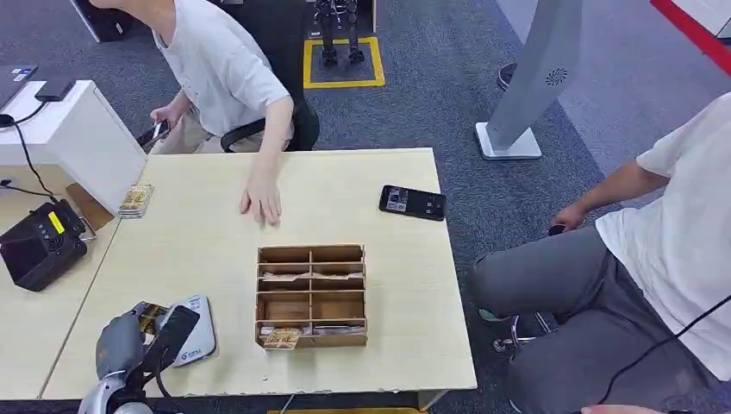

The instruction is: Pass the card to the sensor for recognition and then transmit it.

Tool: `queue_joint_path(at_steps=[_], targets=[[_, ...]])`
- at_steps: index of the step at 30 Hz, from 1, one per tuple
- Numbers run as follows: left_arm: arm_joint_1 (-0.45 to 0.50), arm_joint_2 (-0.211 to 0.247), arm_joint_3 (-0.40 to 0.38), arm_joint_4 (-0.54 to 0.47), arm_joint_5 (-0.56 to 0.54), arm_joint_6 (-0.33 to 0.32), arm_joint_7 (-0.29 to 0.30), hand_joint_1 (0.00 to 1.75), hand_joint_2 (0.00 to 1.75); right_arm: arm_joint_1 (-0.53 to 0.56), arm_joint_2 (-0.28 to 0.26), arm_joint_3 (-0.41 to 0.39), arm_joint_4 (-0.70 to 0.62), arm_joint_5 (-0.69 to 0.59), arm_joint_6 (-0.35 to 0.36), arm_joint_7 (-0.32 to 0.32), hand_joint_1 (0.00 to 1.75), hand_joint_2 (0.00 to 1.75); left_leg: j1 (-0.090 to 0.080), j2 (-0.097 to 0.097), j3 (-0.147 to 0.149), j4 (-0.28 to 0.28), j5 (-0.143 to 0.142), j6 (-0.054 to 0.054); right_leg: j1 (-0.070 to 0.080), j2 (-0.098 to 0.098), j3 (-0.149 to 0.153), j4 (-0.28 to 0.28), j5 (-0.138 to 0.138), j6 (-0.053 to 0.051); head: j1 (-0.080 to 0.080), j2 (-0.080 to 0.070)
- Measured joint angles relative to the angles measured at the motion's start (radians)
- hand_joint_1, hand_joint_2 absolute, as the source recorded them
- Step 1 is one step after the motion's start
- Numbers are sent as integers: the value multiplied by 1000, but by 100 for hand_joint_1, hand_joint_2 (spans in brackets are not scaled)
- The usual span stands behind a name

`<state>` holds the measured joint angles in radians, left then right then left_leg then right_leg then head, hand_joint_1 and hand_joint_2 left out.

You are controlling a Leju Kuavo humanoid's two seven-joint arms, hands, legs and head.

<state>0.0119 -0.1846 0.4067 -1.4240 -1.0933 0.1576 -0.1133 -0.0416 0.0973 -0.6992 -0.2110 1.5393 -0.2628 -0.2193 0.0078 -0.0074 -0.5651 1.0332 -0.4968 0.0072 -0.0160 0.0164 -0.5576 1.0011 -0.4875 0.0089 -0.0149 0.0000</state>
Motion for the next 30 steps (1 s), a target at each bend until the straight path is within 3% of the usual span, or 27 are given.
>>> queue_joint_path(at_steps=[23, 26, 30], targets=[[-22, -10, 49, 65, -20, 26, -19, 175, 175, -10, 0, 4, 0, 0, -1, -1, 0, 175, 0, 0, 0, 0, 0, 0, 0, 0, 1, 0, 0, 0, 0, 0], [-22, -16, 53, 68, 46, 30, -71, 175, 175, -10, 0, 4, 0, 0, -1, -1, 0, 175, 0, 0, 0, 0, 0, 0, 0, 0, 1, 0, 0, 0, 0, 0], [-23, -35, 65, 55, 275, -39, -161, 175, 175, -10, 0, 5, 0, 0, -1, -1, 0, 175, 0, 0, 0, 0, 0, 0, 0, 0, 1, 0, 0, 0, 0, 0]])
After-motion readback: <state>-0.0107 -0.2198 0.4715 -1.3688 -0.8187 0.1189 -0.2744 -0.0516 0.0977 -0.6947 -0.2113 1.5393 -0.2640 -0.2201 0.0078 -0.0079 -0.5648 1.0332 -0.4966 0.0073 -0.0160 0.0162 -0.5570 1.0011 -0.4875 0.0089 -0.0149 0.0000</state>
